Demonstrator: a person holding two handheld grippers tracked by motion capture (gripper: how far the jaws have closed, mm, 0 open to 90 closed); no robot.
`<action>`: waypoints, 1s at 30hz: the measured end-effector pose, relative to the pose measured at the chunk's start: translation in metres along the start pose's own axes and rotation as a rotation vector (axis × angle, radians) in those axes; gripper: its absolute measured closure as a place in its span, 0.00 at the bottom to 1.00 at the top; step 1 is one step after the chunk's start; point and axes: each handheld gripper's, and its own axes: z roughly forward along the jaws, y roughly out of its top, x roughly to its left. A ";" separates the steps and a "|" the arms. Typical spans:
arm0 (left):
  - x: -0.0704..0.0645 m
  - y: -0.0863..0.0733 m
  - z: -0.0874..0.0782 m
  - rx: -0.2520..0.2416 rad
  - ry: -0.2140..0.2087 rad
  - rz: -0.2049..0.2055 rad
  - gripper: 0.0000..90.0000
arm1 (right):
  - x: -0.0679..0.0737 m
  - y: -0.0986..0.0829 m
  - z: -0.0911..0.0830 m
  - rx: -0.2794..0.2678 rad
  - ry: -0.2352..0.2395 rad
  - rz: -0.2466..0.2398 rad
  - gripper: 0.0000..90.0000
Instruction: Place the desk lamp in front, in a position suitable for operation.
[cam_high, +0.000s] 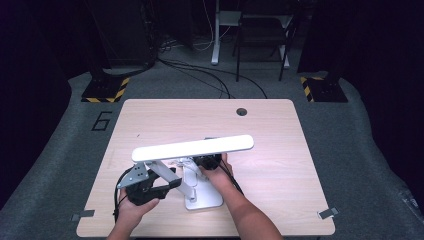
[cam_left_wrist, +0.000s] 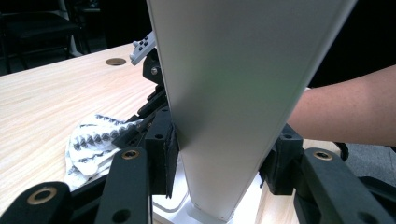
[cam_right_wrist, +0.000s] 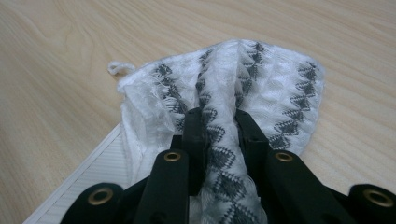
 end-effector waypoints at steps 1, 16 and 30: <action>0.000 0.000 0.000 -0.001 0.001 0.000 0.60 | 0.000 0.000 0.000 -0.002 -0.001 0.002 0.85; -0.002 0.000 0.000 0.003 0.020 -0.002 0.61 | -0.004 0.001 0.005 0.004 -0.012 0.002 0.85; -0.002 0.000 -0.001 0.001 0.029 -0.011 0.61 | -0.021 -0.007 -0.007 0.039 -0.052 0.002 0.85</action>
